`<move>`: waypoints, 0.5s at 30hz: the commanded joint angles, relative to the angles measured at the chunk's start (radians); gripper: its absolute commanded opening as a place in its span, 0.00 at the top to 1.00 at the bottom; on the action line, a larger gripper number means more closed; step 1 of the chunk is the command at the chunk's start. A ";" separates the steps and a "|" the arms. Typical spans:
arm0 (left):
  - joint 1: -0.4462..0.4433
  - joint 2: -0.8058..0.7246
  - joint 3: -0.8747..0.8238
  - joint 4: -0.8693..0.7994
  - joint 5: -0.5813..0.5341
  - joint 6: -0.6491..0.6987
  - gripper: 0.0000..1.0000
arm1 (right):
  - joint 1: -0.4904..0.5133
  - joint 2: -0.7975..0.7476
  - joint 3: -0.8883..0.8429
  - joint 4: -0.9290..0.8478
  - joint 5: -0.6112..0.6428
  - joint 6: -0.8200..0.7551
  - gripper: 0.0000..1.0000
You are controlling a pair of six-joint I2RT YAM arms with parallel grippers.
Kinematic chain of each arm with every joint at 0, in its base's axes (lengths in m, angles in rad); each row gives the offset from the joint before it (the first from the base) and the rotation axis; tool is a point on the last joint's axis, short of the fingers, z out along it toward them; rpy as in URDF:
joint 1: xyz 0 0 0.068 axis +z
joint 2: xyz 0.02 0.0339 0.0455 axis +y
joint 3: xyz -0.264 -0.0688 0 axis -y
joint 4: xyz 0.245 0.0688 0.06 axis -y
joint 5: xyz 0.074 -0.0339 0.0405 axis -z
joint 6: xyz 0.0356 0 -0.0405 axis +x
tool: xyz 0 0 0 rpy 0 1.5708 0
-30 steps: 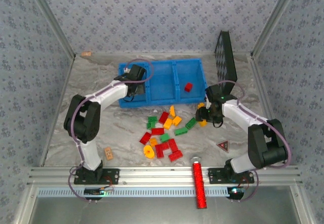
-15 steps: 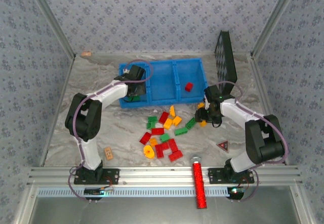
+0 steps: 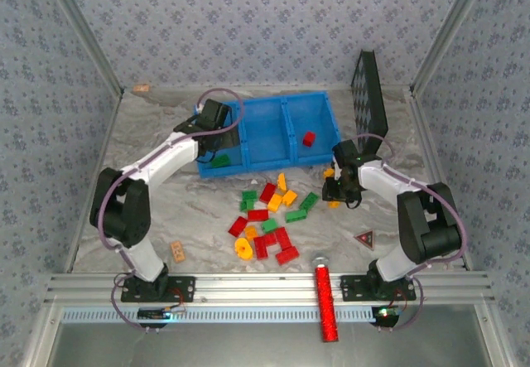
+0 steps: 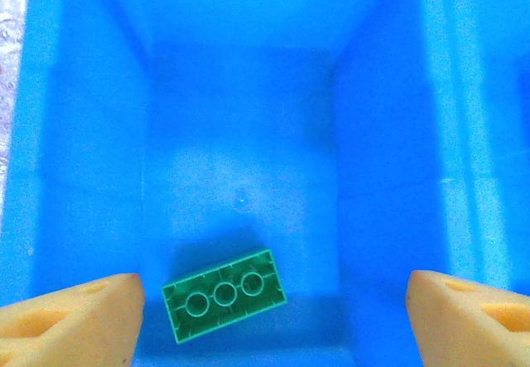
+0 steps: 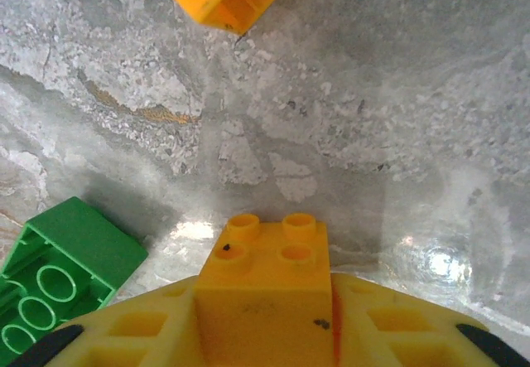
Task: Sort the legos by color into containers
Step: Pick up the lego from the middle-right of the table, then place the lego in the container.
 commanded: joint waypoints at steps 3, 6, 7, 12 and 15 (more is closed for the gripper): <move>0.001 -0.085 0.016 -0.046 0.053 0.022 0.17 | 0.008 -0.074 -0.010 -0.056 0.014 0.013 0.68; 0.001 -0.132 0.013 -0.064 0.086 0.058 0.17 | 0.016 -0.147 0.030 -0.116 0.025 0.019 0.68; 0.001 -0.150 0.009 -0.079 0.101 0.074 0.17 | 0.020 -0.167 0.055 -0.134 0.030 0.029 0.68; -0.005 -0.275 -0.083 -0.153 0.143 0.115 0.16 | 0.059 -0.168 0.245 -0.202 0.052 0.018 0.69; -0.015 -0.385 -0.182 -0.181 0.157 0.106 0.16 | 0.094 -0.097 0.395 -0.204 0.054 -0.003 0.70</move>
